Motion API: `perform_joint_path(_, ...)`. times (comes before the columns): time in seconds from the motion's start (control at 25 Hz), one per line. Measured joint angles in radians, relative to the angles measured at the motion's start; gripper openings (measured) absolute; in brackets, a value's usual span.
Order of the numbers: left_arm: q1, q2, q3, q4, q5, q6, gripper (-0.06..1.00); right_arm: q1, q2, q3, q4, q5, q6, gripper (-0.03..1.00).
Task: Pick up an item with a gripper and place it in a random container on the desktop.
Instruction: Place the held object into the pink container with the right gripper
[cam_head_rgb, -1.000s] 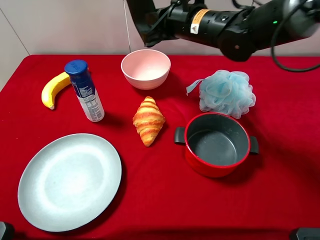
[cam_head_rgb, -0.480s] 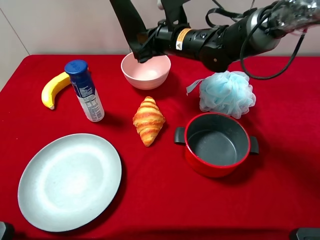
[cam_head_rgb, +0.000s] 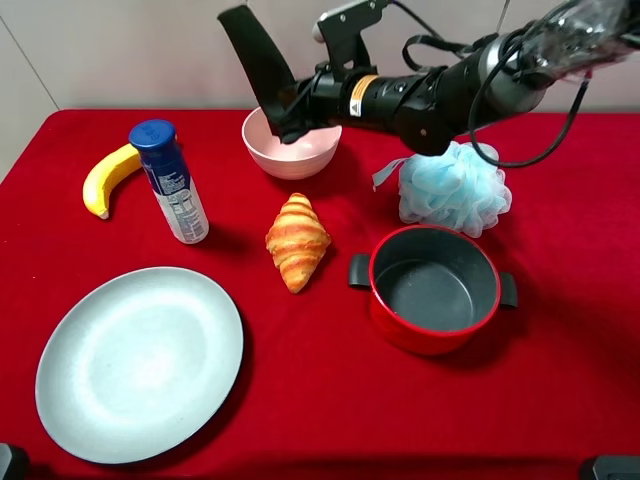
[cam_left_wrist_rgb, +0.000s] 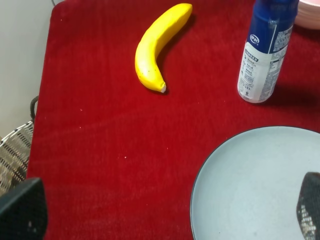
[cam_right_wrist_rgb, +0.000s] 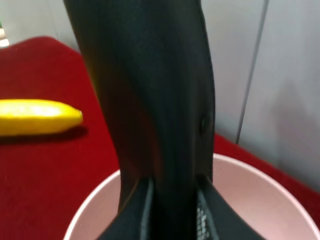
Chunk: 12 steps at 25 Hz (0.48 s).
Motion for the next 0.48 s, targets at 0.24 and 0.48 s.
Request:
perform_joint_path(0.24,0.000,0.000,0.000,0.000,0.000,0.000,0.99,0.000,0.009,0.000,0.007,0.003,0.000,0.12)
perform_joint_path(0.48,0.000,0.000,0.000,0.000,0.000,0.000,0.99,0.000,0.009,0.000,0.008,0.003,0.000,0.12)
